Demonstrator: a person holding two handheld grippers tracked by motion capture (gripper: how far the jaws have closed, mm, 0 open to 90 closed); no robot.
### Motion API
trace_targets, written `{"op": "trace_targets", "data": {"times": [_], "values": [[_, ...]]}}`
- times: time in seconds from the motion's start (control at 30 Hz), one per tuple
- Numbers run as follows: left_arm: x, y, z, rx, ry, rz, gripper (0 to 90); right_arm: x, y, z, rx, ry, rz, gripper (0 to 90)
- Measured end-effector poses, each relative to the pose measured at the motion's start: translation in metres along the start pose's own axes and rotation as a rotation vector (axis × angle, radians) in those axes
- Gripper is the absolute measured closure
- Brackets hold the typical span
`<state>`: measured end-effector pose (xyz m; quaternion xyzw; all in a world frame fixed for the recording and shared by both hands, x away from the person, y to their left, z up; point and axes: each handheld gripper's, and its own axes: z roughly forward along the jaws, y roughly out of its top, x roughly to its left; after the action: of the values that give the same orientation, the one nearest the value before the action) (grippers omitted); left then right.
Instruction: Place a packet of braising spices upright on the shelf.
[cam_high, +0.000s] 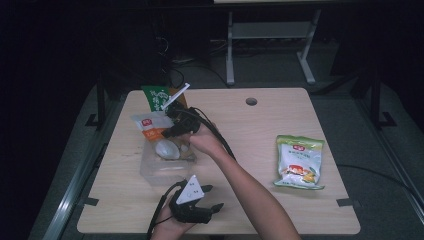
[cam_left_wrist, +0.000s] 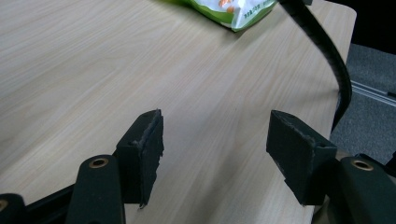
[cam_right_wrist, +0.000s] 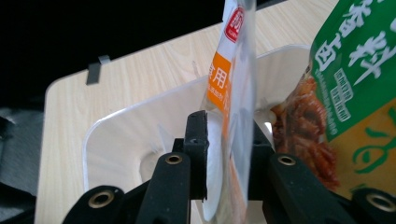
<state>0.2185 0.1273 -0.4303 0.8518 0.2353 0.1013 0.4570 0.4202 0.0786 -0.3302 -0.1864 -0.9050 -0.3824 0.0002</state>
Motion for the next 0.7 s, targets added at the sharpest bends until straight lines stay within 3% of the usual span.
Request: {"op": "trace_targets", "data": {"times": [0.07,0.23,0.37,0.43,0.7], "values": [[0.000,0.000,0.000,-0.001,-0.002,0.001,35.9,0.000,0.007,0.001,0.032,-0.006,-0.011,70.5],[0.001,0.000,-0.001,-0.005,-0.003,0.000,35.9,0.001,0.022,0.001,0.095,-0.027,-0.009,70.6],[0.000,0.001,-0.001,-0.009,-0.005,0.002,35.9,-0.003,0.029,0.004,0.141,-0.049,0.008,81.1],[0.000,0.001,-0.001,-0.008,-0.006,0.001,35.9,-0.005,0.030,0.005,0.139,-0.051,0.021,88.6],[0.001,0.001,-0.001,-0.013,-0.003,-0.010,35.9,0.006,0.025,-0.002,0.061,0.000,0.019,89.7]]}}
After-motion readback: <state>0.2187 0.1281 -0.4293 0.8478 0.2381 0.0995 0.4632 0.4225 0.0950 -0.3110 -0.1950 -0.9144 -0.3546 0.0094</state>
